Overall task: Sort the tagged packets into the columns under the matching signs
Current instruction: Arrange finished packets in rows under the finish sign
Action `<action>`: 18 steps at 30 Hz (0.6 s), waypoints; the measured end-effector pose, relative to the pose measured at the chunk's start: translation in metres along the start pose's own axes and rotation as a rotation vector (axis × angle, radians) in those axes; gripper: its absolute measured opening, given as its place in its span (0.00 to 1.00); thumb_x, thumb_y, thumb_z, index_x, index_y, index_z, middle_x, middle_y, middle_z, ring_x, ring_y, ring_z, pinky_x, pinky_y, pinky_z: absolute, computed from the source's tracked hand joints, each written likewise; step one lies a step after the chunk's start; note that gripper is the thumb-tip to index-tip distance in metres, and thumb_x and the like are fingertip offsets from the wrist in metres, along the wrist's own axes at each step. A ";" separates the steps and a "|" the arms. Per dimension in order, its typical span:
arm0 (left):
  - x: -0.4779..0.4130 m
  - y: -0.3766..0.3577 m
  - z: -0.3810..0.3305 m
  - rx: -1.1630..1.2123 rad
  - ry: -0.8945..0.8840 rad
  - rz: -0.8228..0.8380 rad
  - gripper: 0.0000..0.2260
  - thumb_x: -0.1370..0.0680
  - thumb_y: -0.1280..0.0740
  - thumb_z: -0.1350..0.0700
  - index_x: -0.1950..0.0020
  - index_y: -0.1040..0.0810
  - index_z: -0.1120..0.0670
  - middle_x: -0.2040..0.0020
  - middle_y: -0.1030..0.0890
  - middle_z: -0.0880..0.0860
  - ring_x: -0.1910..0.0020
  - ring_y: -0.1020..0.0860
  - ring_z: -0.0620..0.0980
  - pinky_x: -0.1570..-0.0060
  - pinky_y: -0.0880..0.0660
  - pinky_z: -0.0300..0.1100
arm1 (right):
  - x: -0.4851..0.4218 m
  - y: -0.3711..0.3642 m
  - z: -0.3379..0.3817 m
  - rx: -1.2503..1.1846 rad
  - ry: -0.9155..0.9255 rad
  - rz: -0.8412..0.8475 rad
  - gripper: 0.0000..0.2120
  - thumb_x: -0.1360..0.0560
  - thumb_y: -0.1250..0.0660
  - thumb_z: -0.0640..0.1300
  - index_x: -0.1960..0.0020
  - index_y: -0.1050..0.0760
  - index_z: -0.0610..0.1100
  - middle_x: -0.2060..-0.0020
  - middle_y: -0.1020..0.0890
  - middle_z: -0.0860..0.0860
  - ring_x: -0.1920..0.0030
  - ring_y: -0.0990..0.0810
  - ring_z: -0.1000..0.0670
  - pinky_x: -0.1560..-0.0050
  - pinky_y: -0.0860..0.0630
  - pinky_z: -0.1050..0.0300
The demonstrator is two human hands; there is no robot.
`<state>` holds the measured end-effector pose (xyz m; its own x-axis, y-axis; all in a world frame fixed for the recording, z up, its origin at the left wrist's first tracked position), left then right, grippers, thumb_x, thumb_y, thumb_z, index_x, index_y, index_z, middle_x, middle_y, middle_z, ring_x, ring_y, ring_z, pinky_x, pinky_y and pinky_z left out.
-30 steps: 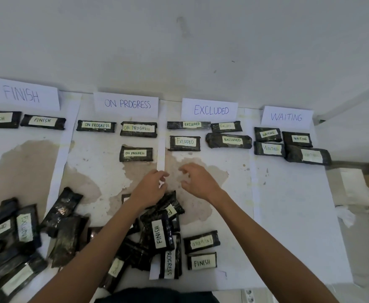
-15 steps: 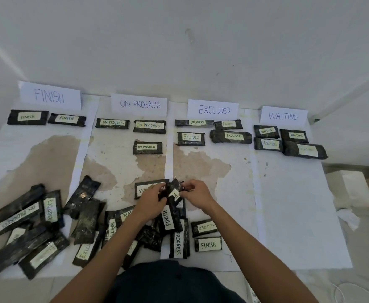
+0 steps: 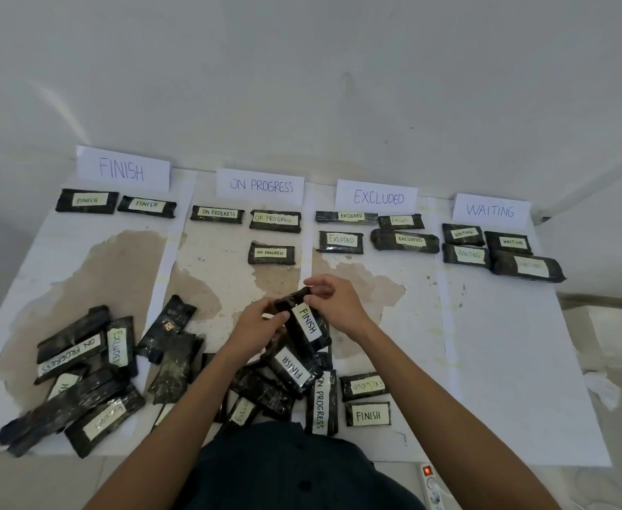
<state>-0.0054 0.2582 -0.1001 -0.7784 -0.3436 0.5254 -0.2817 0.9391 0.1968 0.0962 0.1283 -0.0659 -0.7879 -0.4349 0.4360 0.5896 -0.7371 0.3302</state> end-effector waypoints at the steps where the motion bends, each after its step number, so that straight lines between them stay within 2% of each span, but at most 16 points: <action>1: 0.000 0.003 0.005 0.049 0.037 -0.001 0.03 0.23 0.35 0.59 0.50 0.24 0.54 0.54 0.19 0.54 0.61 0.19 0.50 0.59 0.21 0.45 | 0.001 -0.003 0.003 0.018 0.011 -0.003 0.14 0.28 0.28 0.39 0.44 0.23 0.46 0.53 0.18 0.50 0.54 0.19 0.52 0.49 0.20 0.53; 3: 0.002 0.009 0.012 0.150 0.089 -0.018 0.03 0.22 0.36 0.60 0.50 0.24 0.56 0.55 0.19 0.57 0.63 0.19 0.49 0.63 0.21 0.40 | 0.006 -0.010 0.010 0.108 0.049 0.018 0.18 0.29 0.27 0.43 0.40 0.24 0.47 0.50 0.20 0.53 0.52 0.21 0.54 0.49 0.21 0.56; 5: 0.004 0.016 0.017 0.259 0.136 -0.033 0.03 0.22 0.37 0.61 0.49 0.24 0.58 0.57 0.19 0.55 0.64 0.19 0.48 0.65 0.22 0.37 | 0.010 -0.021 0.018 0.302 0.132 0.078 0.25 0.32 0.26 0.47 0.36 0.27 0.49 0.45 0.24 0.53 0.47 0.24 0.53 0.45 0.25 0.57; 9: 0.005 0.028 0.027 0.379 0.196 -0.049 0.04 0.21 0.37 0.60 0.48 0.24 0.58 0.56 0.19 0.55 0.63 0.19 0.48 0.64 0.23 0.39 | 0.015 -0.040 0.023 0.721 0.307 0.102 0.36 0.35 0.25 0.55 0.30 0.34 0.50 0.41 0.31 0.49 0.42 0.33 0.49 0.40 0.32 0.53; 13: 0.008 0.034 0.036 0.413 0.218 -0.042 0.03 0.22 0.36 0.61 0.49 0.25 0.58 0.56 0.19 0.56 0.60 0.18 0.50 0.66 0.23 0.36 | 0.017 -0.056 0.022 0.884 0.369 0.127 0.37 0.33 0.27 0.55 0.28 0.38 0.50 0.40 0.32 0.49 0.42 0.33 0.47 0.39 0.32 0.50; 16: 0.012 0.044 0.042 0.474 0.236 -0.062 0.03 0.22 0.36 0.61 0.49 0.25 0.59 0.59 0.19 0.56 0.58 0.18 0.53 0.63 0.22 0.39 | 0.017 -0.073 0.028 0.956 0.418 0.159 0.38 0.33 0.29 0.55 0.28 0.39 0.49 0.39 0.32 0.50 0.42 0.32 0.47 0.40 0.32 0.49; 18: 0.013 0.053 0.044 0.521 0.236 -0.070 0.05 0.22 0.36 0.61 0.48 0.26 0.60 0.57 0.20 0.56 0.58 0.18 0.53 0.61 0.21 0.40 | 0.015 -0.084 0.035 0.965 0.446 0.167 0.39 0.34 0.29 0.54 0.27 0.40 0.48 0.38 0.32 0.49 0.41 0.32 0.47 0.40 0.32 0.50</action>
<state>-0.0554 0.3035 -0.1196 -0.6184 -0.3411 0.7079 -0.6139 0.7721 -0.1642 0.0414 0.2015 -0.0581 -0.5630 -0.7857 0.2561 0.4326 -0.0161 0.9015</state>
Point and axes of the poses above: each hand's wrist, its own x-axis away from the middle knuckle, its own y-axis out of the back of the hand, z = x × y, the point moved 9 cm from there along -x, towards the middle knuckle
